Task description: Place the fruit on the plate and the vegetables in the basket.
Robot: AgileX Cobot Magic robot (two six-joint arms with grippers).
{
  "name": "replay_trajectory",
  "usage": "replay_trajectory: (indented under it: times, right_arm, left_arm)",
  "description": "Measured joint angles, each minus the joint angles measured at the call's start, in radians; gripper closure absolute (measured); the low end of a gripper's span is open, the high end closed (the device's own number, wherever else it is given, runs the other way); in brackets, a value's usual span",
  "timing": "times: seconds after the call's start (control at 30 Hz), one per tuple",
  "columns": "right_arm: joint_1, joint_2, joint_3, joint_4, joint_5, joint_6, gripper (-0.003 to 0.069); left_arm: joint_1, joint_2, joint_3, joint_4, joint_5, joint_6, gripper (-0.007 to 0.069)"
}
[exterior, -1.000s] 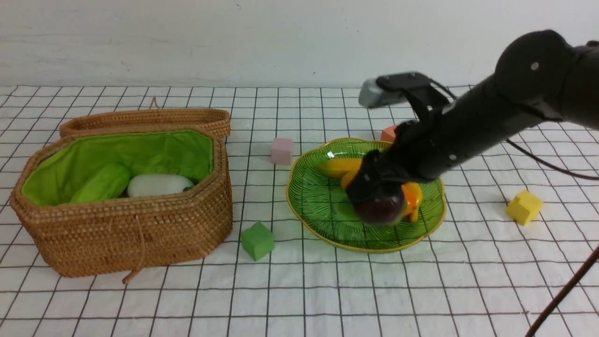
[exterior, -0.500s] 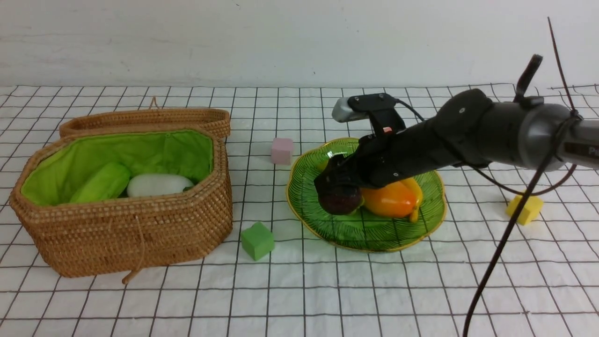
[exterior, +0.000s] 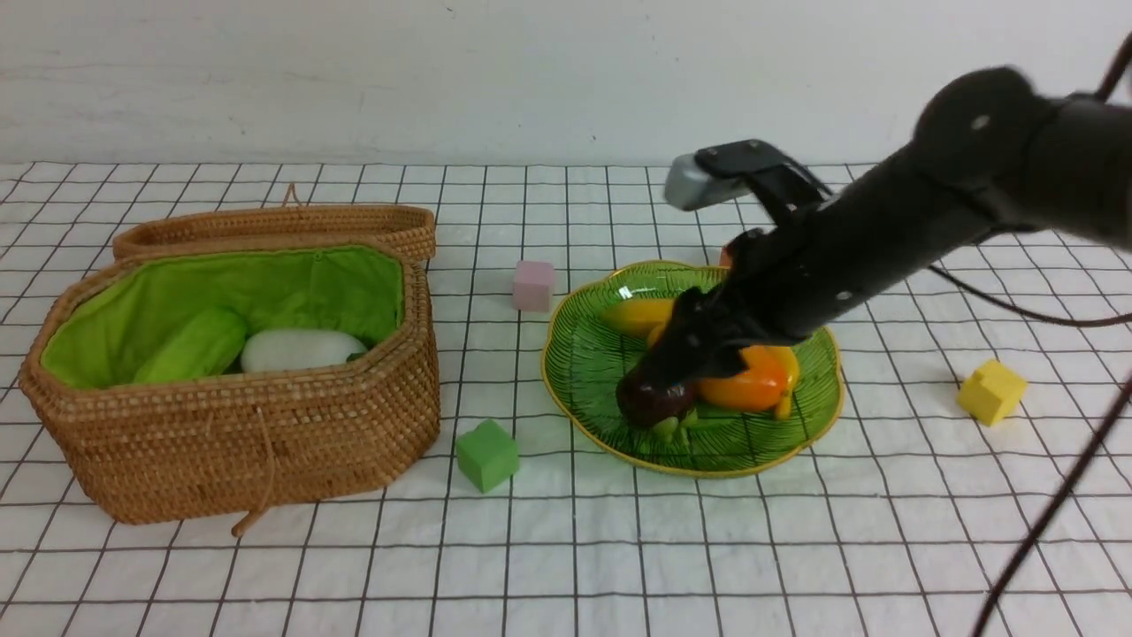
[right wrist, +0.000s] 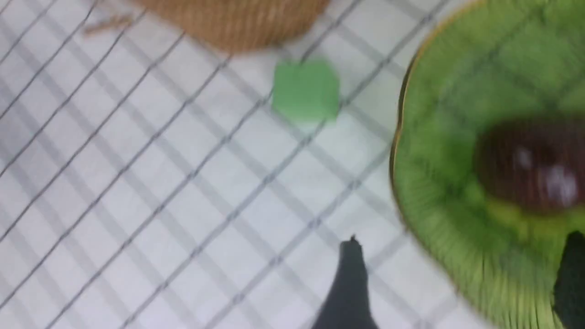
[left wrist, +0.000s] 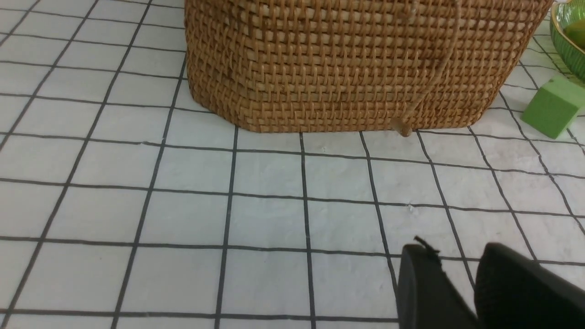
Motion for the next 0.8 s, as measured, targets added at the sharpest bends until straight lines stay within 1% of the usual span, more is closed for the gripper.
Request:
replay_trajectory:
  times: [0.03, 0.1, 0.13, 0.17, 0.2, 0.23, 0.27, 0.33, 0.4, 0.43, 0.47, 0.53, 0.8]
  right_arm:
    - [-0.011, -0.04, 0.0, -0.044, 0.05, 0.054, 0.0145]
    - [-0.039, -0.117, 0.0, -0.172, 0.152, 0.194, 0.0204]
    - [-0.049, -0.139, 0.0, -0.212, 0.185, 0.234, 0.0235]
    - [-0.059, -0.181, 0.002, -0.301, 0.212, 0.321, 0.0286]
    - [-0.063, -0.195, 0.002, -0.312, 0.217, 0.332, 0.0295]
    - [-0.069, -0.241, 0.015, -0.377, 0.224, 0.404, 0.0365]
    - [-0.073, -0.28, 0.029, -0.404, 0.229, 0.445, 0.0418]
    - [-0.074, -0.381, 0.061, -0.419, 0.242, 0.508, 0.0554]
    - [-0.074, -0.435, 0.066, -0.409, 0.25, 0.53, 0.0628]
    - [-0.074, -0.435, 0.066, -0.407, 0.252, 0.533, 0.0635]
    - [-0.074, -0.484, 0.067, -0.391, 0.255, 0.548, 0.0659]
    - [-0.074, -0.535, 0.067, -0.367, 0.255, 0.556, 0.0667]
    - [-0.074, -0.654, 0.069, -0.317, 0.265, 0.565, 0.0667]
  left_arm:
    - [0.0, 0.0, 0.0, 0.0, 0.0, 0.0, 0.0449]
    - [0.0, 0.0, 0.0, 0.0, 0.0, 0.0, 0.0449]
    - [0.0, 0.0, 0.0, 0.0, 0.0, 0.0, 0.0449]
    - [0.0, 0.0, 0.0, 0.0, 0.0, 0.0, 0.0449]
    - [0.0, 0.0, 0.0, 0.0, 0.0, 0.0, 0.0449]
    - [0.0, 0.0, 0.0, 0.0, 0.0, 0.0, 0.0449]
    - [0.0, 0.0, 0.0, 0.0, 0.0, 0.0, 0.0449]
    - [0.0, 0.0, 0.0, 0.0, 0.0, 0.0, 0.0449]
    - [0.0, 0.0, 0.0, 0.0, 0.0, 0.0, 0.0449]
    - [0.0, 0.0, 0.0, 0.0, 0.0, 0.0, 0.0449]
    - [0.0, 0.0, 0.0, 0.0, 0.0, 0.0, 0.0449]
    - [0.0, 0.0, 0.0, 0.0, 0.0, 0.0, 0.0449]
    - [0.0, 0.0, 0.0, 0.0, 0.0, 0.0, 0.0449]
